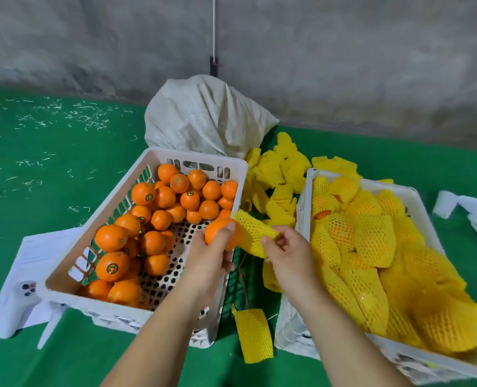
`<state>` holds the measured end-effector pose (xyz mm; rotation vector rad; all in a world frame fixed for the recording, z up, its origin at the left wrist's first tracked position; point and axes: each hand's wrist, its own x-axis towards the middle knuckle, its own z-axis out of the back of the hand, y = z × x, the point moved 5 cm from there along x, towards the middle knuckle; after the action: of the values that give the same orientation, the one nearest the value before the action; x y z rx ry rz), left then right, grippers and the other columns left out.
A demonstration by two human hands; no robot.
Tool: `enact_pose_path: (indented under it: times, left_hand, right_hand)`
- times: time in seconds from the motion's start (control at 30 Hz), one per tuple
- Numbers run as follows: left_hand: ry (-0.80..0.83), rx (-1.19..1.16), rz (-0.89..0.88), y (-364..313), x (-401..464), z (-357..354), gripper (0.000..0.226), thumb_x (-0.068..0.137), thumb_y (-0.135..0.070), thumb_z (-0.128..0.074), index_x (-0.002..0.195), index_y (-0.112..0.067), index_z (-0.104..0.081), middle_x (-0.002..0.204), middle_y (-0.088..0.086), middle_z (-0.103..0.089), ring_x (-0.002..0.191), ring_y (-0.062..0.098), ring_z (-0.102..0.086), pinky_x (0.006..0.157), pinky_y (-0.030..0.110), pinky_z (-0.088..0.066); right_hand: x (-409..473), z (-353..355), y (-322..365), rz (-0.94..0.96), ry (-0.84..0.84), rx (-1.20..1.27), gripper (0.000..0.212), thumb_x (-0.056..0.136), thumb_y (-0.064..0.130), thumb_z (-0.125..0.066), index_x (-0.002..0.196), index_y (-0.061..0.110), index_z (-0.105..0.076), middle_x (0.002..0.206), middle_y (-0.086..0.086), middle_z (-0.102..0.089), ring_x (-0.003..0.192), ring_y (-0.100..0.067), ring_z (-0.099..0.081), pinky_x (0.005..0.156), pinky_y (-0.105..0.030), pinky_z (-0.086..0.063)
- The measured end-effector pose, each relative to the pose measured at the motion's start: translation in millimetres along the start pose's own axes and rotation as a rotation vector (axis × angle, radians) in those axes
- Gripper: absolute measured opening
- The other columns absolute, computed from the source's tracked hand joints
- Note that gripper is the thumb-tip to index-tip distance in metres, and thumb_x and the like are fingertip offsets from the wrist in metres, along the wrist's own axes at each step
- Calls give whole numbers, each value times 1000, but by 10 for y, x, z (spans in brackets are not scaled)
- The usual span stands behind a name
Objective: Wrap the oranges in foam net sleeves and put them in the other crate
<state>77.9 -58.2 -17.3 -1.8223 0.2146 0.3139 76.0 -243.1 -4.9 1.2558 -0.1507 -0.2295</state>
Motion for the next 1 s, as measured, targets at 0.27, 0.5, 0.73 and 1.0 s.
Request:
enact_pose_path:
  times: [0.27, 0.5, 0.73, 1.0]
  left_hand:
    - [305, -41, -14, 106, -273, -48, 60, 78, -44, -84, 133, -33, -66, 118, 6, -72, 80, 18, -67, 73, 28, -56]
    - [441, 215, -38, 103, -421, -202, 63, 68, -45, -77, 128, -34, -60, 117, 9, -64, 81, 15, -70, 69, 24, -54]
    - [307, 143, -83, 111, -348, -179, 50, 82, -36, -70, 130, -28, -59, 113, 8, -68, 72, 9, -69, 70, 23, -56]
    - [159, 98, -248, 85, -238, -77, 65, 93, -33, -73, 141, -48, -32, 130, 5, -56, 90, 5, -73, 81, 24, -60]
  right_hand:
    - [-62, 48, 33, 18, -25, 254, 13, 96, 30, -72, 97, 21, -63, 70, 1, -69, 61, -13, -66, 60, -31, -54]
    - [-106, -68, 59, -16, 160, 196, 11, 96, 22, -72, 105, 28, -73, 102, 5, -73, 96, -13, -70, 85, -33, -57]
    - [-98, -69, 100, 49, 41, 85, 18, 102, 9, -58, 98, 24, -66, 98, 4, -68, 88, -10, -64, 77, -28, -49]
    - [-177, -169, 60, 77, 318, 192, 34, 97, 15, -64, 118, 42, -66, 107, 15, -76, 106, -5, -70, 94, -27, -54]
